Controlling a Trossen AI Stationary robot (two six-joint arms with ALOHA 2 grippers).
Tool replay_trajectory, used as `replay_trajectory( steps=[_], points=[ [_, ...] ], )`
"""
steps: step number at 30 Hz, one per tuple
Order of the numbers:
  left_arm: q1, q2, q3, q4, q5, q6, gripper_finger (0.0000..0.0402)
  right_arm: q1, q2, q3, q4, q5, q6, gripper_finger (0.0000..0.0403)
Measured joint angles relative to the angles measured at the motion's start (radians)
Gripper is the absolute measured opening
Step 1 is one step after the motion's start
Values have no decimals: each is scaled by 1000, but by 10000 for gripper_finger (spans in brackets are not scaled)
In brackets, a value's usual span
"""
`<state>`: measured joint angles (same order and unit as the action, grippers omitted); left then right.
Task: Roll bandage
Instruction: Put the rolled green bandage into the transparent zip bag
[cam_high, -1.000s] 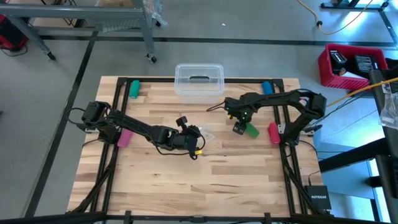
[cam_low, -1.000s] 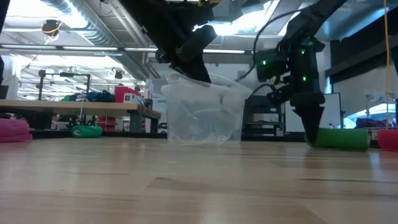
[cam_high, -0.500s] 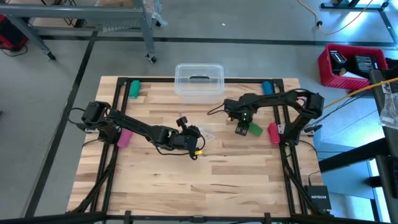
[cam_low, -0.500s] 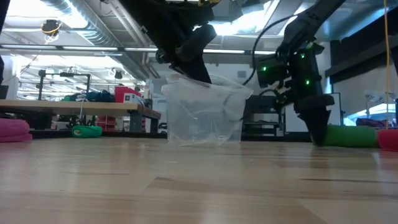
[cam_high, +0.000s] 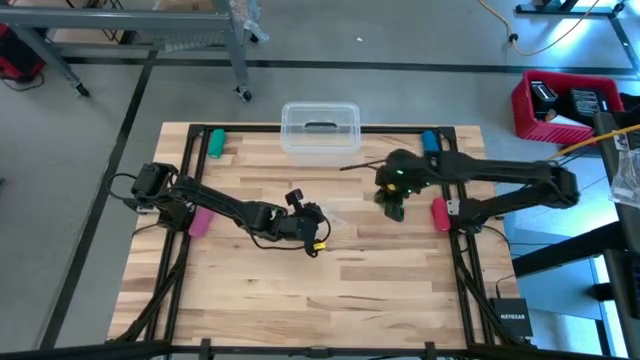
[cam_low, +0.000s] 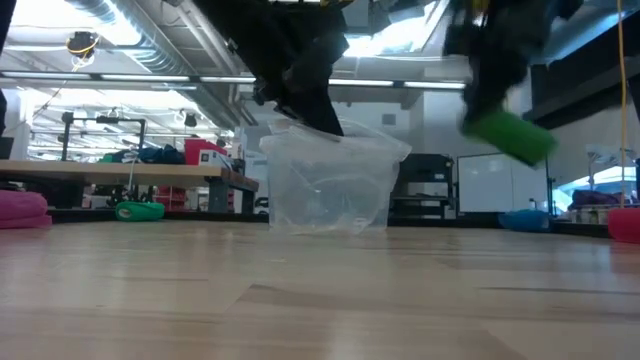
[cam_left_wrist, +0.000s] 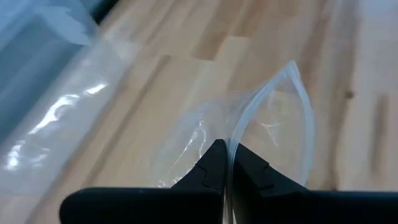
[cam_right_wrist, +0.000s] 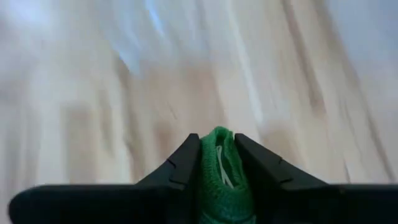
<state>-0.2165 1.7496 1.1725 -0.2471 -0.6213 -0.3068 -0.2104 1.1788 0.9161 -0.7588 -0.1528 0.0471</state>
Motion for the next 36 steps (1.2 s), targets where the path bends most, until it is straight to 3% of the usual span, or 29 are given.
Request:
replay_trajectory(
  steps=[7,12,18,27,36],
  points=[
    [3,0,63,2,156,11,3,221,-166,-119,589,11,-54,95],
    [6,0,109,1,181,19,3,315,-117,-216,978,27,-173,96],
    [8,-1,118,5,211,-1,3,383,-8,-235,1238,93,-301,96],
    [9,-1,118,-1,229,-43,3,388,117,-235,1298,108,-373,96],
    [18,-2,118,4,229,-48,3,388,128,-235,1210,95,-422,97]
  ],
)
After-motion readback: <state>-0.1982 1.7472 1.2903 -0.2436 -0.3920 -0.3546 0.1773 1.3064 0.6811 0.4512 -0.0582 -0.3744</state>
